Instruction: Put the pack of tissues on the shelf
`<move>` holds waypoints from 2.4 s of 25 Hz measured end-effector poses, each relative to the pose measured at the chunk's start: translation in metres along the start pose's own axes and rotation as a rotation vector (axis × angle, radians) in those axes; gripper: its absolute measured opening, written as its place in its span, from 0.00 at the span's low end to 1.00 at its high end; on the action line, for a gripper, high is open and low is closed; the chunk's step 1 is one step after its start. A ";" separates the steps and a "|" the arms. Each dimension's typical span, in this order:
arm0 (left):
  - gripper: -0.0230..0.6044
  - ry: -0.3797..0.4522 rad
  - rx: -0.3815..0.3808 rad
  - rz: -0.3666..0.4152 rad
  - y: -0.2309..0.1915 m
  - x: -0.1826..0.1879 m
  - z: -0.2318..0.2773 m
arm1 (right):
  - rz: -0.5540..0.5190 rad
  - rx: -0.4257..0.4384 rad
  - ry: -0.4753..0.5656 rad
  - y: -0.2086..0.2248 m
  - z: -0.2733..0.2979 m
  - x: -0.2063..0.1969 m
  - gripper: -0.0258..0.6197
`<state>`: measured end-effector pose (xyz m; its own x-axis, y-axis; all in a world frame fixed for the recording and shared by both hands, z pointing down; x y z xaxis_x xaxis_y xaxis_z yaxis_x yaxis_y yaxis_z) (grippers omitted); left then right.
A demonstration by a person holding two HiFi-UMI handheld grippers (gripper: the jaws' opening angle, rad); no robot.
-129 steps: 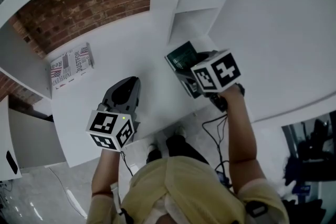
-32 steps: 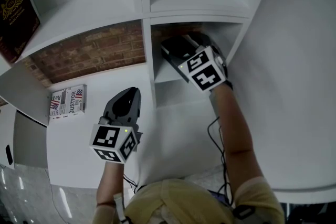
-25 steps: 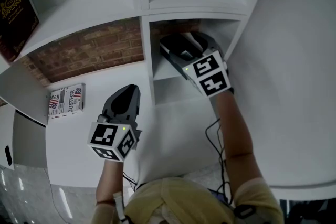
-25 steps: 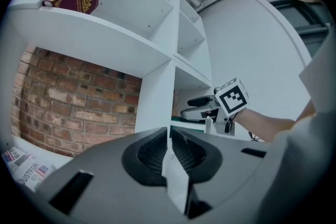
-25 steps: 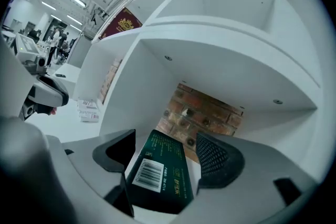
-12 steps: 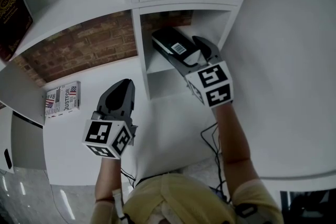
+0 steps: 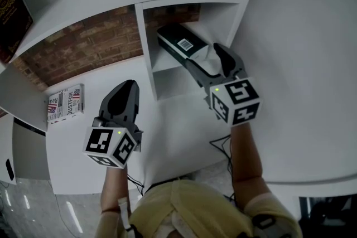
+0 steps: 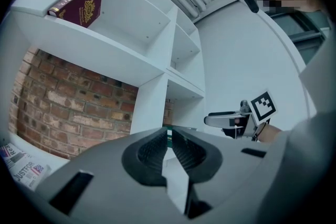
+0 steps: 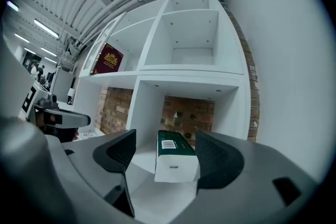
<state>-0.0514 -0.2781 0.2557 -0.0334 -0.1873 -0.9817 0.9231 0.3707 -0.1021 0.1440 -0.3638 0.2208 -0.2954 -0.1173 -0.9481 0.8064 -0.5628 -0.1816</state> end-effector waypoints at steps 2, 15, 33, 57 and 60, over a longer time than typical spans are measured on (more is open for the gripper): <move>0.08 0.004 0.000 -0.004 0.001 0.000 -0.002 | 0.029 0.000 0.005 0.000 -0.006 -0.005 0.59; 0.08 -0.007 -0.016 -0.038 0.004 -0.010 -0.007 | 0.180 -0.035 0.019 -0.004 -0.033 -0.040 0.24; 0.08 -0.050 -0.010 -0.079 0.003 -0.029 -0.008 | 0.250 -0.051 0.008 -0.009 -0.044 -0.069 0.05; 0.08 -0.062 0.022 -0.092 -0.006 -0.036 -0.022 | 0.329 -0.003 0.040 -0.017 -0.052 -0.075 0.04; 0.08 -0.061 0.020 -0.088 -0.005 -0.036 -0.023 | 0.322 -0.007 0.047 -0.017 -0.053 -0.073 0.04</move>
<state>-0.0640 -0.2519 0.2880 -0.0916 -0.2735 -0.9575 0.9250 0.3327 -0.1835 0.1788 -0.3021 0.2795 -0.0010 -0.2506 -0.9681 0.8583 -0.4971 0.1278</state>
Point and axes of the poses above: the fingertips, and each gripper's own axes: z forward along the fingers, y to its right, x out of its top, the point moved 3 cm from there along -z, backward along the fingers, and after that the axes turned 11 degrees about -y, right-handed, at the moved point
